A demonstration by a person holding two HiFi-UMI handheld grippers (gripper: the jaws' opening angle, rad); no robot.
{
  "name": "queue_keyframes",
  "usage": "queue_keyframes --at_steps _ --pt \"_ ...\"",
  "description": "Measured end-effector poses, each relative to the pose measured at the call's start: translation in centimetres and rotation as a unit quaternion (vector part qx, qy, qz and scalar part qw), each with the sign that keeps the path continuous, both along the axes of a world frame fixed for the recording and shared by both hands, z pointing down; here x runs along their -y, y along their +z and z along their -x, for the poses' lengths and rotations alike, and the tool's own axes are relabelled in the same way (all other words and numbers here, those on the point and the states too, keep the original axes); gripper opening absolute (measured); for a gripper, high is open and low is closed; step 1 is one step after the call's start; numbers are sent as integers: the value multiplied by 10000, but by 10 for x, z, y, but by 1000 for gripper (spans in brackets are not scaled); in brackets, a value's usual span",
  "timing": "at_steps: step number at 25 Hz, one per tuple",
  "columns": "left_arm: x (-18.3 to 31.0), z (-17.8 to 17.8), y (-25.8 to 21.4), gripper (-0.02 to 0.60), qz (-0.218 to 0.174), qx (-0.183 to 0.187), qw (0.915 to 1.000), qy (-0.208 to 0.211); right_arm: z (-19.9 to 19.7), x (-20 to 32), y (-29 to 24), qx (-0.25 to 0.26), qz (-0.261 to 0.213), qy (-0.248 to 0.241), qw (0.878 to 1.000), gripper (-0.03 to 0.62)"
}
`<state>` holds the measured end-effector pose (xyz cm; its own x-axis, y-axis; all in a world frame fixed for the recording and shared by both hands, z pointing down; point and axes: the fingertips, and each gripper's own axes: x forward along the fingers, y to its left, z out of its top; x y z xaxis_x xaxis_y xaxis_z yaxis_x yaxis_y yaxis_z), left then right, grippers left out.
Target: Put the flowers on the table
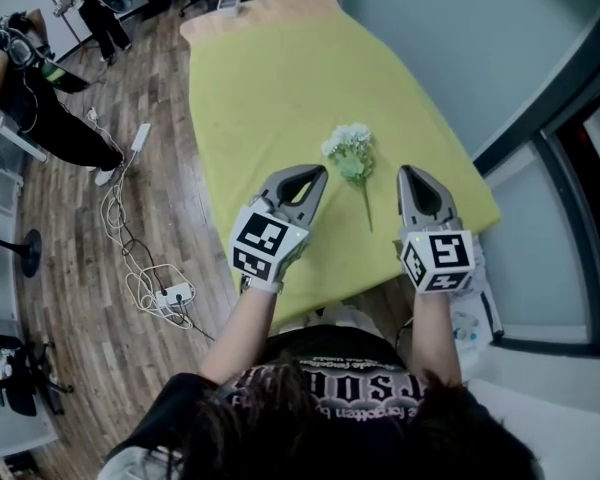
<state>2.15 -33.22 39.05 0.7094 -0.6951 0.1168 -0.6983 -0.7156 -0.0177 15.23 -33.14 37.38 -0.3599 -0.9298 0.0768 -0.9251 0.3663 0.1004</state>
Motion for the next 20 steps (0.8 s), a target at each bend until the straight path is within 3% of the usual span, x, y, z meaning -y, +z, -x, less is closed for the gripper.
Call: queue_keyframes --at_steps 20 --pt "-23 11 -8 -3 -105 1 9999 5 10 -26 -16 -4 -235 21 9997 31"
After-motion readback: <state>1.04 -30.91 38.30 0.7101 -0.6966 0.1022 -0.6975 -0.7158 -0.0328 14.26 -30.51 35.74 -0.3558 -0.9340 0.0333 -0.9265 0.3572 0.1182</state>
